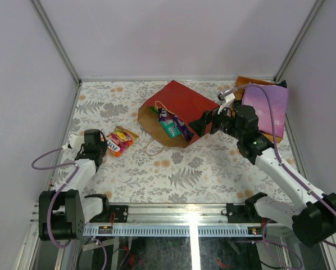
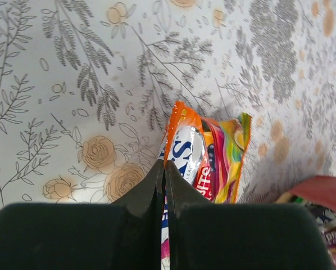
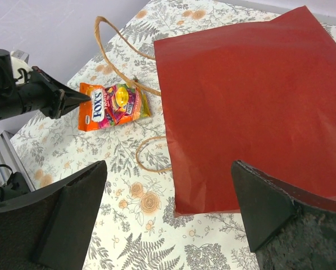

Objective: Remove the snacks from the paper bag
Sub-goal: Take out the snack from the paper bag, then place the snack at the corner of the board.

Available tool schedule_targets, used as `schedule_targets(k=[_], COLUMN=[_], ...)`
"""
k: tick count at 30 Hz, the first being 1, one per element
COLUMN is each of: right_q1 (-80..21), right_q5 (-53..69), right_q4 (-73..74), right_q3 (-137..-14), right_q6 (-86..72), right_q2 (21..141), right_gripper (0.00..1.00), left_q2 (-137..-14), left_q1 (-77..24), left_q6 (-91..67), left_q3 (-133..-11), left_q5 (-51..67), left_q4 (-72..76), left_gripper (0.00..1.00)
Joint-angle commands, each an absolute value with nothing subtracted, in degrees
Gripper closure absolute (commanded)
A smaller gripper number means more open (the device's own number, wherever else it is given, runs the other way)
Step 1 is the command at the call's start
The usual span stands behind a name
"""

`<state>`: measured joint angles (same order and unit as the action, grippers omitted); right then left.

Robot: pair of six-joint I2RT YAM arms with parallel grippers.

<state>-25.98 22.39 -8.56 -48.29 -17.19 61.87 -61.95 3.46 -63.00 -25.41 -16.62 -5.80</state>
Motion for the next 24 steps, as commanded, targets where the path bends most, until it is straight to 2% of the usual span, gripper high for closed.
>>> schedule_targets(k=[1,11,19,24], right_q1=[-26.2,-26.2,-26.2,-26.1], right_q5=[24.8,25.3,25.4,25.5], right_q4=[-12.0,-11.9,-12.1,-11.4], right_q3=[-48.3,-47.7,-47.5,-47.9], right_q6=[-18.4,-18.8,-18.7,-18.4], right_q2=[61.5,59.9,59.8,59.9], right_gripper=[0.0,0.0,0.01,0.0], left_q2=[-67.4,-82.7,-100.4,-111.2], left_q1=[4.5,9.4,13.0,14.1], left_q6=[-70.4,-80.3,-86.4,-91.3], left_q3=[-28.9,-35.7,-53.8,-63.2], left_q5=[-23.6,-27.1,-25.1,-28.2], left_q4=[-4.0,7.0,7.0,6.8], left_gripper=[1.0,1.0,1.0,1.0])
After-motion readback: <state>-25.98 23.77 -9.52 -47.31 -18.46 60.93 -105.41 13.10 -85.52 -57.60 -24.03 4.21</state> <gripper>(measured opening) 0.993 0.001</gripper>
